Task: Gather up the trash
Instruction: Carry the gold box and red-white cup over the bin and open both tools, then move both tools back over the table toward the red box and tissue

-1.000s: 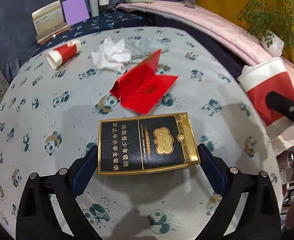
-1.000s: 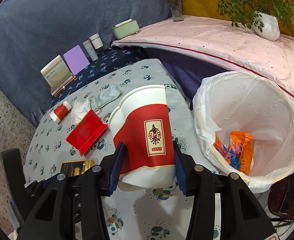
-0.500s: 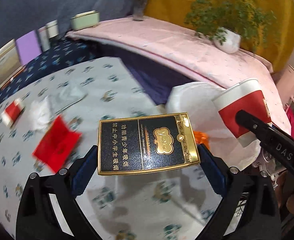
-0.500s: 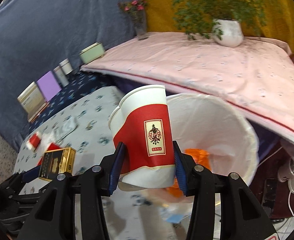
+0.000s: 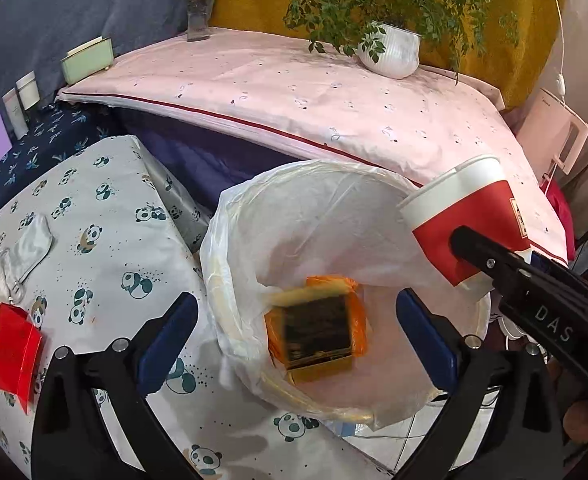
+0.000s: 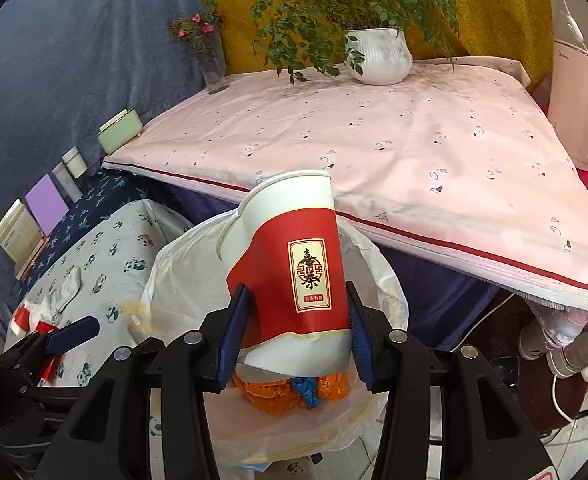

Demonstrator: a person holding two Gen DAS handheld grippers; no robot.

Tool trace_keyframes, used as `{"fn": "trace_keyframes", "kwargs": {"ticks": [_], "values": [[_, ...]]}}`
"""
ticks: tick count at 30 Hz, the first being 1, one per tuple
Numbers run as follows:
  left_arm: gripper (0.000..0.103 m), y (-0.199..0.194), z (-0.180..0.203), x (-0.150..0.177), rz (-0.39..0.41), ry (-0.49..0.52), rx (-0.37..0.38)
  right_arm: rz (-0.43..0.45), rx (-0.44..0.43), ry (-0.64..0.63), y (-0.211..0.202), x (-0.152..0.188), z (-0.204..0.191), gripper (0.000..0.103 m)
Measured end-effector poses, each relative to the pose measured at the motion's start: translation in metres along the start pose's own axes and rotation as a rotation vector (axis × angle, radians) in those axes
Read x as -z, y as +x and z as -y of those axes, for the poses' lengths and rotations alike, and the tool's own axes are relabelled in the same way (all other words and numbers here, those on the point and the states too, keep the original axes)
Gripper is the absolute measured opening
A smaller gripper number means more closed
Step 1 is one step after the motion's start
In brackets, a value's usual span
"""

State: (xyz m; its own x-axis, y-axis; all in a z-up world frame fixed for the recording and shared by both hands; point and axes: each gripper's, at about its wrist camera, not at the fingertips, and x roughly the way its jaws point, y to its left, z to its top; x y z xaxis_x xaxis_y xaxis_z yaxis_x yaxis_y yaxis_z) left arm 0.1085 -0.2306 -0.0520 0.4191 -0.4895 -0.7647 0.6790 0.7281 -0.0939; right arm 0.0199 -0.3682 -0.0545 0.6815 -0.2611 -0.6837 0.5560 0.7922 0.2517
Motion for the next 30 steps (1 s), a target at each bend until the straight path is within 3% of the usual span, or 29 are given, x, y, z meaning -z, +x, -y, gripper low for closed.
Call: {"fn": "trace_keyframes", "kwargs": {"ticks": [10,15,30], "values": [[0.095,-0.007,-0.018,0.003,0.020,-0.016,-0.048,-0.018,-0.030,-0.016,0.013,0.003,-0.010,0.046],[0.095,-0.013,-0.030,0.005,0.035,-0.037,-0.088,-0.006,-0.031,-0.018,0.011,0.003,-0.017,0.059],[0.095,-0.050,-0.109,0.033,0.060,-0.154,-0.236,-0.024,-0.103,-0.093,0.000,0.015,-0.077,0.060]]}}
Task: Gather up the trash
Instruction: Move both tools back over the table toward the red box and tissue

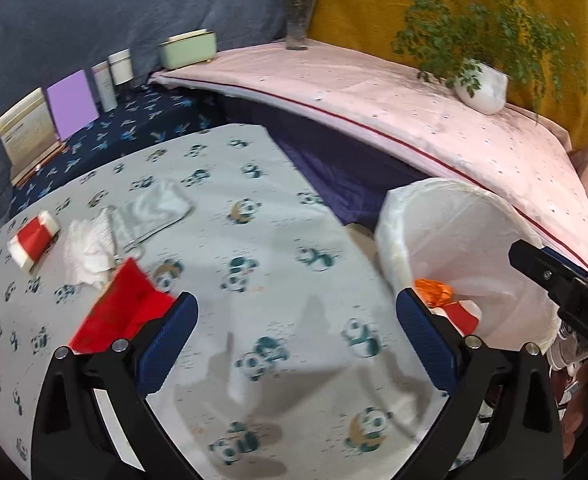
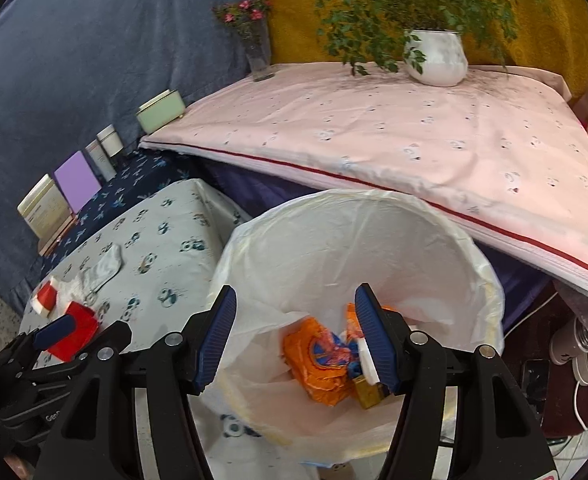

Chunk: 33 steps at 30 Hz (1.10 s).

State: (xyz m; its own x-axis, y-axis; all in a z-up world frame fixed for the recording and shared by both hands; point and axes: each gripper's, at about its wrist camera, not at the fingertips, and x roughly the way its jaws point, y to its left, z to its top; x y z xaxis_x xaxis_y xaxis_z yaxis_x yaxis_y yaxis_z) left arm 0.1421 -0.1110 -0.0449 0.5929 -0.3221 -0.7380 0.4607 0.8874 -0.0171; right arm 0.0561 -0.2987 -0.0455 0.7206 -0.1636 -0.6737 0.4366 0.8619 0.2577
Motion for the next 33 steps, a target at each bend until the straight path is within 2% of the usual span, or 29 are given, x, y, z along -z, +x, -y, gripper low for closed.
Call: {"fn": "trace_keyframes", "kwargs": {"ticks": [9,17,25,28,30,31,33], "values": [[0.095,-0.012,-0.051,0.010,0.018,-0.042,-0.076,-0.020,-0.052,-0.073,0.004,0.008,-0.055,0.060],[0.095,-0.010,-0.100,0.023,0.002,-0.082,-0.140,-0.039,-0.088,-0.119,0.005,0.016,-0.093,0.060],[0.092,0.005,-0.131,0.032,-0.031,-0.084,-0.158,-0.073,-0.122,-0.160,0.016,0.027,-0.128,0.060],[0.083,0.012,-0.137,0.033,-0.047,-0.086,-0.144,-0.087,-0.131,-0.175,0.021,0.032,-0.139,0.060],[0.068,0.017,-0.140,0.035,-0.066,-0.088,-0.130,-0.095,-0.136,-0.185,0.024,0.034,-0.147,0.060],[0.064,0.019,-0.142,0.035,-0.074,-0.091,-0.121,-0.099,-0.138,-0.191,0.026,0.035,-0.150,0.060],[0.042,0.022,-0.145,0.037,-0.088,-0.100,-0.098,-0.107,-0.142,-0.198,0.029,0.037,-0.155,0.060]]}}
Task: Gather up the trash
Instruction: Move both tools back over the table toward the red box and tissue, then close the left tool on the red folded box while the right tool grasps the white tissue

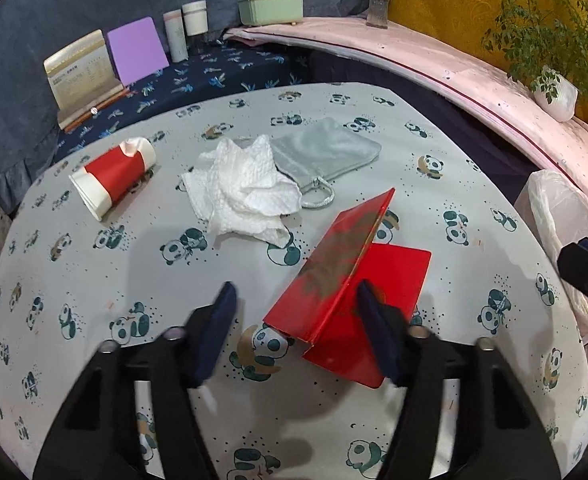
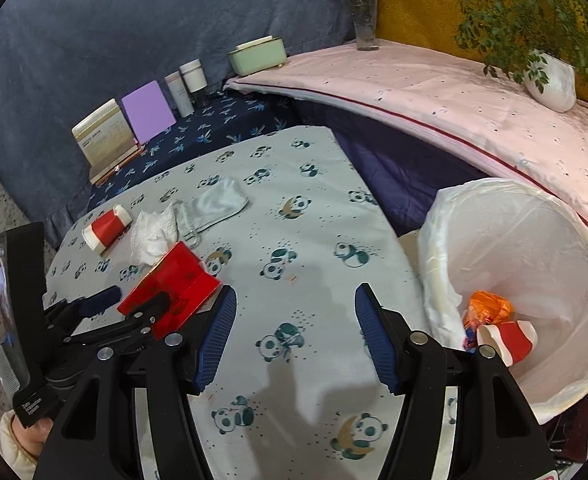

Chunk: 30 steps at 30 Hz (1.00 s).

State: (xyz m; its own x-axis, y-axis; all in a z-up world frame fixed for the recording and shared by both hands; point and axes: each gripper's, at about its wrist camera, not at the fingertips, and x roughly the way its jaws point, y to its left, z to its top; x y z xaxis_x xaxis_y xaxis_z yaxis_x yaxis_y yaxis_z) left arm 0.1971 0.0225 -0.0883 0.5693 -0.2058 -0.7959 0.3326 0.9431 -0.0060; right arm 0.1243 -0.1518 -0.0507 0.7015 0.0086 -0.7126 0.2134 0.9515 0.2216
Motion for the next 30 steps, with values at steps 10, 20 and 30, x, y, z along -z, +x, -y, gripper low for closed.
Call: {"fn": "trace_keyframes", "kwargs": {"ticks": [10,20,30], "values": [[0.004,-0.017,-0.026,0.013,0.000,-0.078,0.020,-0.018,-0.030,-0.052,0.013,-0.002,-0.033,0.060],[0.004,-0.053,-0.080,0.027,0.027,-0.203,-0.023,-0.042,-0.115,-0.112,0.033,-0.011,-0.086,0.060],[0.004,-0.053,-0.130,0.025,0.025,-0.314,-0.093,-0.074,-0.161,-0.191,0.079,-0.024,-0.146,0.059]]}}
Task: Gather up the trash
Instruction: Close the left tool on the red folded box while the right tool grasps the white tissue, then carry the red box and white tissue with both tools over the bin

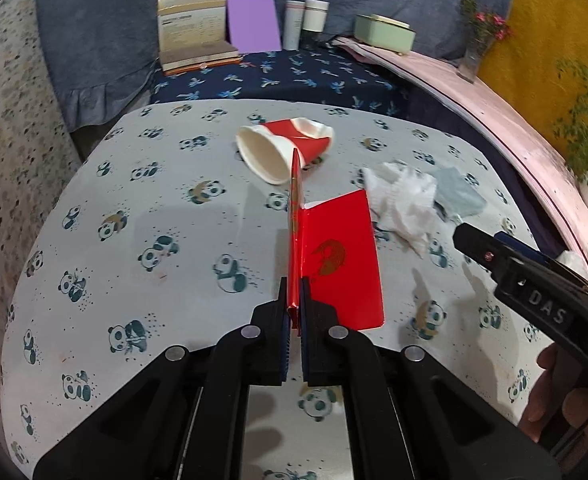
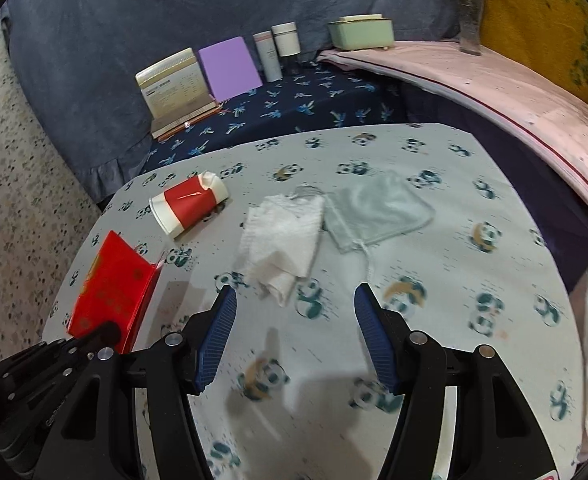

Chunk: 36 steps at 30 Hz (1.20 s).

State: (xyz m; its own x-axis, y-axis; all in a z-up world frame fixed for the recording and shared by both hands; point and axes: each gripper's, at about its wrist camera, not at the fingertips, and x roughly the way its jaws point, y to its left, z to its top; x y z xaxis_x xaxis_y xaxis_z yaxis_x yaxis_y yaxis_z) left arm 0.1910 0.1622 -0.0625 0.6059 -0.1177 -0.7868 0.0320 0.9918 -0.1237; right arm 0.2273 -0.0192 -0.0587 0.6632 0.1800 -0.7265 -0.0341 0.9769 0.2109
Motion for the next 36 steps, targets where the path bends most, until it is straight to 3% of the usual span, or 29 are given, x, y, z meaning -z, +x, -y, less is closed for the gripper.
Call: {"fn": "trace_keyframes", "kwargs": {"ticks": [6,9,11,14,26,36], "values": [[0.004,0.008,-0.011,-0.002,-0.007,-0.021,-0.006,-0.026,0.007,-0.021,0.034,-0.010,-0.014,0.056],[0.004,0.012,-0.012,-0.003,-0.011,-0.016,-0.008,-0.051,0.014,-0.025,0.047,-0.009,-0.014,0.040],[0.004,0.013,-0.011,-0.002,-0.013,-0.013,-0.004,-0.072,0.016,-0.020,0.054,-0.007,-0.012,0.020],[0.004,0.013,-0.007,-0.002,-0.014,-0.002,0.000,-0.068,0.008,-0.008,0.049,-0.002,-0.006,0.007],[0.004,-0.013,0.050,0.010,0.007,0.085,0.083,0.085,0.010,0.093,-0.061,0.015,0.042,0.004],[0.004,-0.036,0.156,0.037,-0.009,0.265,0.211,0.187,0.171,0.235,-0.162,0.056,0.133,0.004]]}}
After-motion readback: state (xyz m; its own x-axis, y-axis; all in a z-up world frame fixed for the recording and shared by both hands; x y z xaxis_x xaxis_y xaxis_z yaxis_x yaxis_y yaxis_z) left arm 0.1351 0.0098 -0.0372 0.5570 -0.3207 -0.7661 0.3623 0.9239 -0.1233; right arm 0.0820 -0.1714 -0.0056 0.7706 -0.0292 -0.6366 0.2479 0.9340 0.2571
